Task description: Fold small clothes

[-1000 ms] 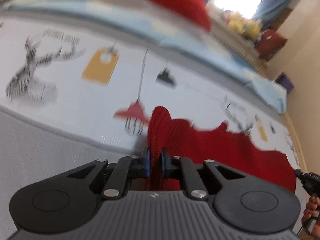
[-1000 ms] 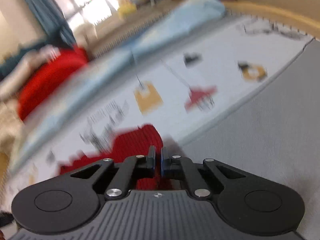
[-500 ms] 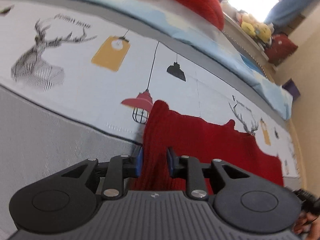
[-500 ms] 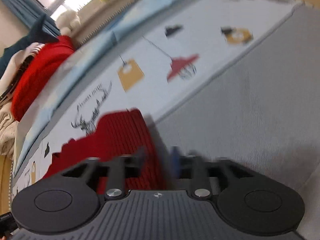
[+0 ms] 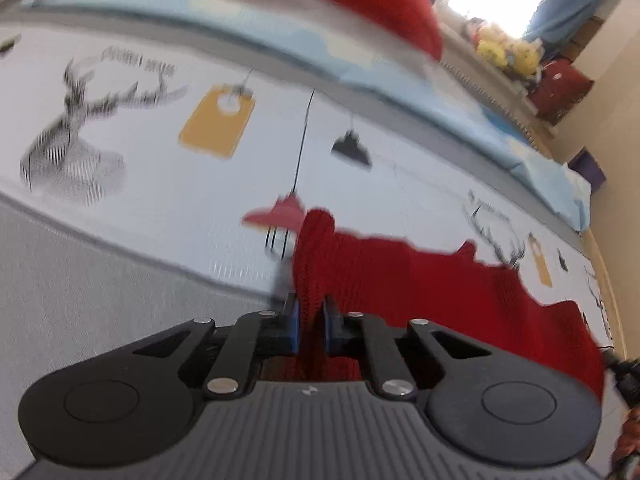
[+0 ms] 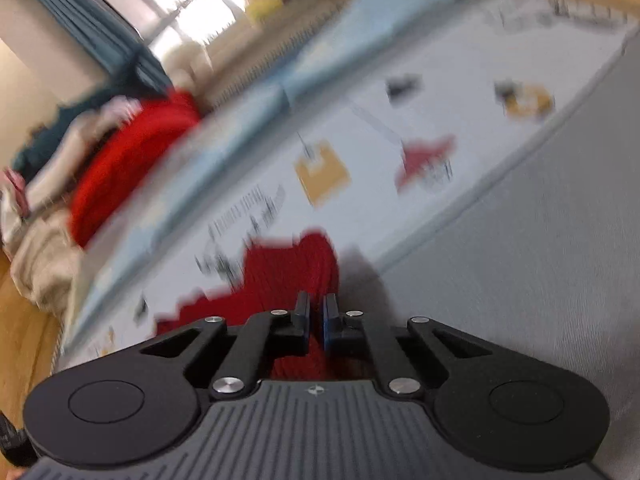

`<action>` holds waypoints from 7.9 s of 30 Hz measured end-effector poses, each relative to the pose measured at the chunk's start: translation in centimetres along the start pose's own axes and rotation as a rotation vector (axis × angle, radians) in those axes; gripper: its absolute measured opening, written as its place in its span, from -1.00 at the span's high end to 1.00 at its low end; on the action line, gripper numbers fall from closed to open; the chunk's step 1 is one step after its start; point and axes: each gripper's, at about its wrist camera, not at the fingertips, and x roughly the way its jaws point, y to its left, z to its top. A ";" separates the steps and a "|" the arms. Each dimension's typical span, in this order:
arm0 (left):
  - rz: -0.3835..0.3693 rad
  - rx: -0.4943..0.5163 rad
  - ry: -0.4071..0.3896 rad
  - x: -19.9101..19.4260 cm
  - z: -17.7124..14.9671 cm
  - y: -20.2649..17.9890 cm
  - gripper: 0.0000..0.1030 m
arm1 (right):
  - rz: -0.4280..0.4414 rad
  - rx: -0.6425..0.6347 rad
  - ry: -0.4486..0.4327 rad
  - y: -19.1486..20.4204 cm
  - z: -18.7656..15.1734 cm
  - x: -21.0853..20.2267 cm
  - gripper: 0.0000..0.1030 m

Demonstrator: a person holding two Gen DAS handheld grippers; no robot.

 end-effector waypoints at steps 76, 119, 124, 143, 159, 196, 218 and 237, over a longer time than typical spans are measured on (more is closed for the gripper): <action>0.225 0.439 0.329 -5.1 -10.7 -5.5 0.55 | -0.425 -0.278 0.359 1.5 -6.9 -4.8 0.31; 0.266 0.178 0.021 -17.3 -2.4 3.9 0.36 | 0.241 -1.103 0.408 35.2 -32.9 2.4 0.04; 0.264 0.155 0.013 -17.7 -2.0 4.7 0.35 | 0.193 -1.225 0.427 35.7 -35.7 4.8 -0.17; 0.202 0.080 -0.052 -18.2 1.2 2.0 0.35 | 0.302 -0.713 0.129 32.5 -19.8 -3.2 0.65; 0.037 0.220 0.017 -11.2 -1.7 -13.5 0.35 | -0.336 -0.028 0.172 2.6 -3.5 -12.8 0.48; -0.227 0.467 0.399 2.1 -14.9 -25.3 -0.32 | -0.231 -0.159 0.363 1.3 -5.8 -5.5 0.38; -0.381 -0.078 0.399 10.6 -10.7 -21.9 -0.70 | -0.187 0.104 0.264 -4.3 -4.3 -3.2 0.29; -0.188 0.123 0.121 -1.2 -2.1 -14.6 -0.12 | 0.057 -0.030 0.222 9.6 -5.7 0.5 0.81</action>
